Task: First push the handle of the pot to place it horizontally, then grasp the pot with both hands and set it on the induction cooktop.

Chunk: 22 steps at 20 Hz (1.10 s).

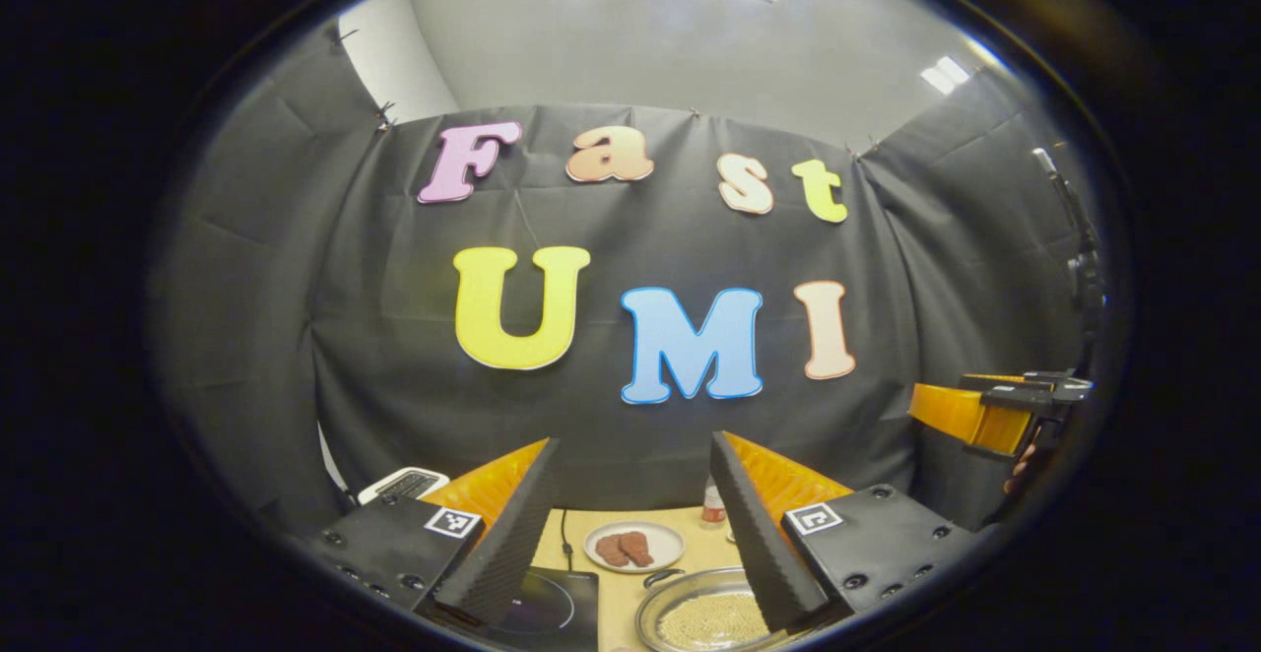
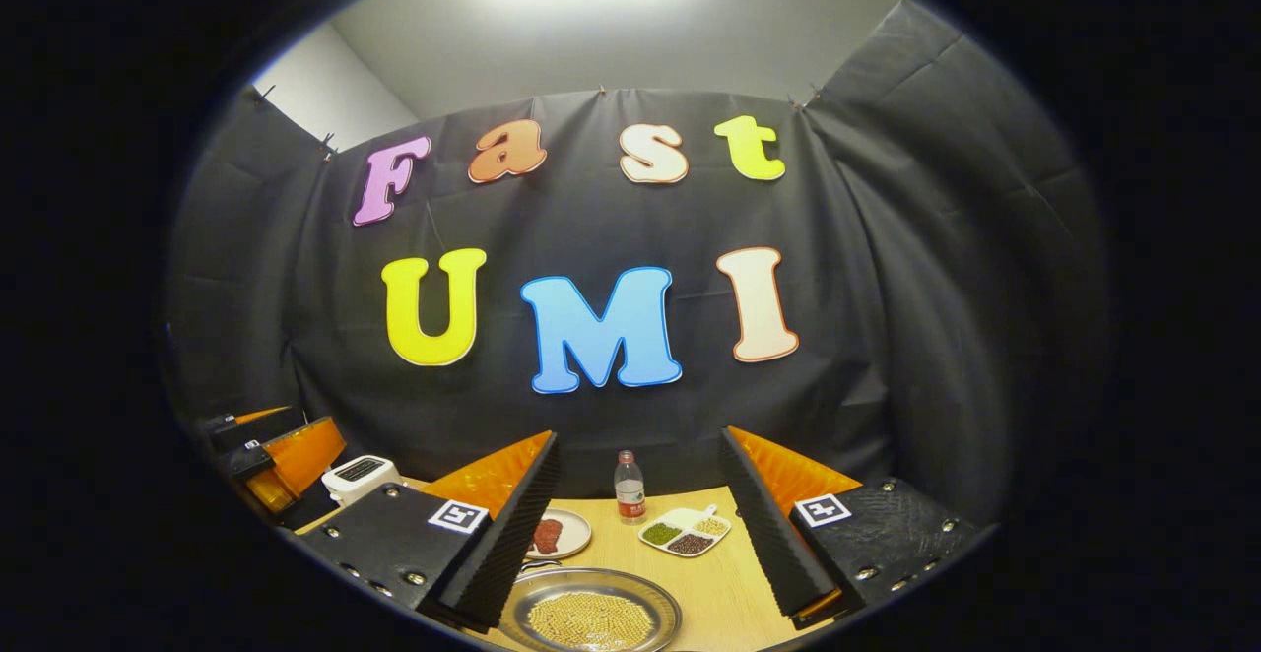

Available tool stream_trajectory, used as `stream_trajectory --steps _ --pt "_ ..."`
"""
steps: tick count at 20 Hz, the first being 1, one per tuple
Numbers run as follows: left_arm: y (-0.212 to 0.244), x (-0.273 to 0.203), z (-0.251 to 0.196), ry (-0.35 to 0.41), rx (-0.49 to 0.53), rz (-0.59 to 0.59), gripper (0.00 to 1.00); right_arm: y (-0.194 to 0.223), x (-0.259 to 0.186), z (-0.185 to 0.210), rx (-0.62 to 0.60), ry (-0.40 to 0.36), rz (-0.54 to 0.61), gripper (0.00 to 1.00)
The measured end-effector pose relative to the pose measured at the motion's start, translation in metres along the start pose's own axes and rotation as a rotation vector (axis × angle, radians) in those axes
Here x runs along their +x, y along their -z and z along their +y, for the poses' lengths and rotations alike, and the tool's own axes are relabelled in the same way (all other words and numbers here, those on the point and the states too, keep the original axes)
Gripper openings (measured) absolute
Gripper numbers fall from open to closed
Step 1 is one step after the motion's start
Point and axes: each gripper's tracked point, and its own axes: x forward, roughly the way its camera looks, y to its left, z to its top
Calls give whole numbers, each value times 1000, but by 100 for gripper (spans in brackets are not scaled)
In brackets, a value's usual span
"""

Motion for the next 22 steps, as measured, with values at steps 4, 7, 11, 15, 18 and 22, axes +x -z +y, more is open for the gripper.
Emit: stream_trajectory --steps 4,7,11,15,18,22 --pt "-2 -1 7 0 0 -6 96 4 0 2 0 7 8 98" --pt "0 0 10 2 8 2 96 8 0 5 -1 2 22 97" --pt "4 -5 11 3 13 11 98 22 -1 7 -11 -15 58 97" --pt "13 -8 14 0 14 34 96 57 -4 13 34 -48 163 98" --pt "21 -12 14 -3 11 53 97 92 -11 14 40 -71 256 98" --pt "35 -15 16 -15 9 87 97 136 -22 21 41 -117 382 98"
